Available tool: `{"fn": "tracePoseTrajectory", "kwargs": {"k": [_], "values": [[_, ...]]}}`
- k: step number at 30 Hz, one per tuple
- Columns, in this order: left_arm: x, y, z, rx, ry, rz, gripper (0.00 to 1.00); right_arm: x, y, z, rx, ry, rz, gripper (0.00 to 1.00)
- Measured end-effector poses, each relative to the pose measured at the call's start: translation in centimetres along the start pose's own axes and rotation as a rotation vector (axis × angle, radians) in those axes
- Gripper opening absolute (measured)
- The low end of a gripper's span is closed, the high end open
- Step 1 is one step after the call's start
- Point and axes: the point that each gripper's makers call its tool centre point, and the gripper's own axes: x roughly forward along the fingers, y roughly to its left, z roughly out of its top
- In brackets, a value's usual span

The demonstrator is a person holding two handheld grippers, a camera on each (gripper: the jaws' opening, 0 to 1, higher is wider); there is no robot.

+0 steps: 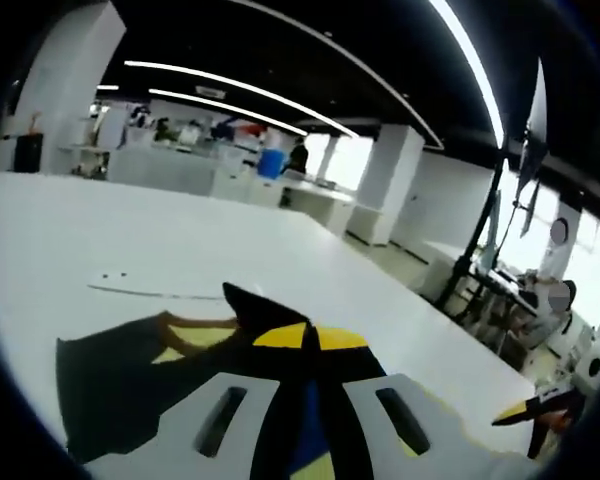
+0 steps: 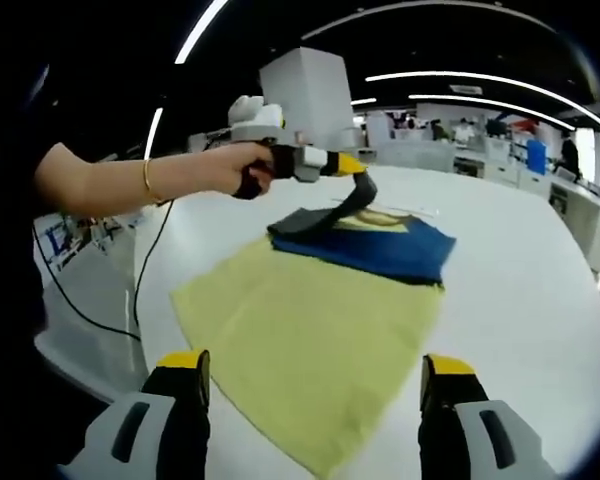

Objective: Fold the garment on the visible template until the final outline fits inside the template.

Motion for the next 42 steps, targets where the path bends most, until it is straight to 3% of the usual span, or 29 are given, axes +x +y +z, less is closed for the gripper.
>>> {"fn": "tracePoseTrajectory", "kwargs": {"k": [7, 13, 22, 32, 38, 42], "values": [[1.3, -2.4, -0.7, -0.008, 0.003, -0.066, 0.0, 0.0, 0.5, 0.9, -0.015, -0.04, 0.021, 0.95], [2.2, -3.7, -1.6, -0.015, 0.019, -0.09, 0.0, -0.1, 0.3, 0.5, -0.012, -0.029, 0.016, 0.97], [3.3, -6.1, -4.6, 0.007, 0.09, -0.138, 0.0, -0.1, 0.1, 0.2, -0.006, -0.017, 0.01, 0.97], [4.7, -6.5, -8.5, -0.013, 0.195, -0.114, 0.0, 0.1, -0.1, 0.2, -0.017, -0.002, 0.008, 0.97], [5.1, -7.8, -10.7, -0.033, 0.243, -0.174, 0.0, 0.1, -0.3, 0.3, -0.013, -0.004, -0.001, 0.97], [4.4, -8.2, -10.6, 0.003, 0.222, -0.204, 0.18, -0.1, -0.2, 0.4, -0.017, -0.006, 0.002, 0.98]]}}
